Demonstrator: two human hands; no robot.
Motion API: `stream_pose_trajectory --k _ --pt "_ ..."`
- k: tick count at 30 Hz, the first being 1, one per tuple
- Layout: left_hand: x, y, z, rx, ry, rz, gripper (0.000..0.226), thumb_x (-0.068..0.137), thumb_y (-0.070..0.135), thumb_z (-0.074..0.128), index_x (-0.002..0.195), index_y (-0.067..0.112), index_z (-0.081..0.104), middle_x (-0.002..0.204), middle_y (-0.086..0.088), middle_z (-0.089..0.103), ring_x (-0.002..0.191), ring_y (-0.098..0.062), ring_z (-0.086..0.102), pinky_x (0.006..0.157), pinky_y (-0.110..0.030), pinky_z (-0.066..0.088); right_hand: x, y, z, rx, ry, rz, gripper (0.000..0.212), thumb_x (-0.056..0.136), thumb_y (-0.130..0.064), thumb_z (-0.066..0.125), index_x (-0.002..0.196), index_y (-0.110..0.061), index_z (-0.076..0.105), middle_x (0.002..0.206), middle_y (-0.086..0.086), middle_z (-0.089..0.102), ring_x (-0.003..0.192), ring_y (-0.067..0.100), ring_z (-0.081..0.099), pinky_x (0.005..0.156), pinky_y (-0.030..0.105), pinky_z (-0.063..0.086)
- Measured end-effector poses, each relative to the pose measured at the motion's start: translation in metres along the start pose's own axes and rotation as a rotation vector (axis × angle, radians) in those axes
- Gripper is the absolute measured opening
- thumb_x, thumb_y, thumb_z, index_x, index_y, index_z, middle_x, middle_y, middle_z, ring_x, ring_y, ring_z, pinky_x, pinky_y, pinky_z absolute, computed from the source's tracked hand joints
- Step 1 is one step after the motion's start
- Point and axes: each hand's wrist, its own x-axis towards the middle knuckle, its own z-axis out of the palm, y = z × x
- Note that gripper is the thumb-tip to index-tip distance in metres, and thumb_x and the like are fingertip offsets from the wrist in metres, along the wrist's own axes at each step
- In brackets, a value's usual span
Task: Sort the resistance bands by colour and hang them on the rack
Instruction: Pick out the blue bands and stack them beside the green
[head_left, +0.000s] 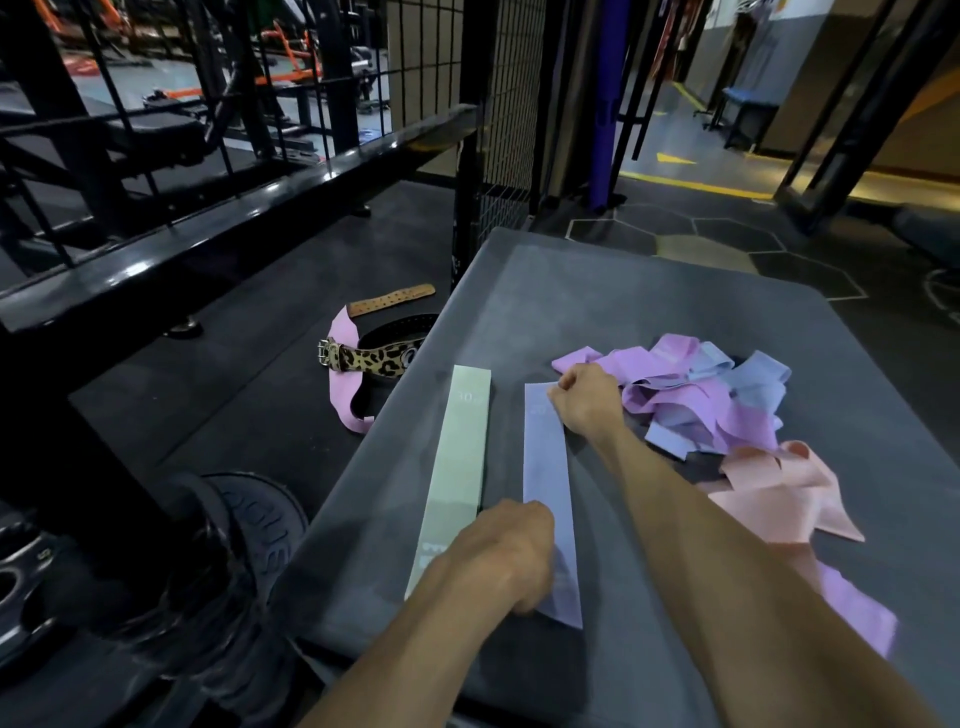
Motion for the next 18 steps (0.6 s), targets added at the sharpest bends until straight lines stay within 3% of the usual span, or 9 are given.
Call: stream_pose_trajectory --k 3,8,10,13,16,18 --pt "-0.004 0.0 -0.003 -0.044 -0.002 0.023 0.023 0.098 0.017 0.057 0.12 0.011 0.056 0.123 -0.013 0.057 0.108 -0.033 0.061 0.074 -0.034 0.044 -0.003 0.003 -0.01 -0.056 -0.018 -0.015 0.018 0.091 -0.013 0.06 0.104 -0.006 0.071 0.105 0.012 0.073 0.103 0.034 0.064 0.077 0.028 0.045" --pt "-0.005 -0.003 -0.008 -0.101 0.041 0.033 0.02 0.098 0.035 0.058 0.11 0.021 0.065 0.115 -0.009 0.065 0.096 -0.031 0.068 0.068 -0.029 0.046 -0.013 0.013 -0.045 -0.297 0.019 -0.103 0.013 0.084 -0.018 0.057 0.092 -0.018 0.068 0.095 0.007 0.067 0.093 0.033 0.064 0.07 0.032 0.047" --pt "-0.007 -0.002 -0.008 -0.122 0.059 0.044 0.019 0.098 0.036 0.058 0.109 0.022 0.065 0.116 -0.007 0.063 0.096 -0.03 0.067 0.07 -0.029 0.048 -0.024 0.023 -0.064 -0.48 -0.013 -0.131 0.014 0.087 -0.018 0.056 0.096 -0.018 0.067 0.096 0.006 0.064 0.095 0.032 0.064 0.071 0.031 0.044" --pt "-0.01 0.004 -0.009 -0.132 0.088 0.075 0.016 0.098 0.031 0.058 0.108 0.02 0.064 0.117 -0.007 0.063 0.1 -0.027 0.065 0.08 -0.031 0.053 -0.042 0.047 -0.083 -0.683 -0.037 -0.117 0.014 0.087 -0.021 0.06 0.1 -0.024 0.065 0.11 0.004 0.066 0.103 0.028 0.064 0.079 0.032 0.052" --pt "-0.013 0.012 -0.006 -0.125 0.087 0.093 0.017 0.099 0.031 0.058 0.109 0.018 0.064 0.118 -0.006 0.062 0.101 -0.026 0.064 0.079 -0.03 0.051 -0.058 0.064 -0.088 -0.768 -0.038 -0.092 0.026 0.092 -0.029 0.064 0.116 -0.021 0.064 0.121 0.002 0.065 0.114 0.025 0.061 0.086 0.033 0.051" --pt "-0.017 0.017 -0.005 -0.116 0.096 0.102 0.019 0.099 0.034 0.058 0.109 0.019 0.064 0.119 -0.005 0.061 0.103 -0.025 0.062 0.077 -0.028 0.046 -0.061 0.071 -0.089 -0.782 0.006 -0.102 0.019 0.094 -0.021 0.059 0.113 -0.021 0.064 0.118 0.001 0.066 0.112 0.025 0.062 0.082 0.033 0.05"
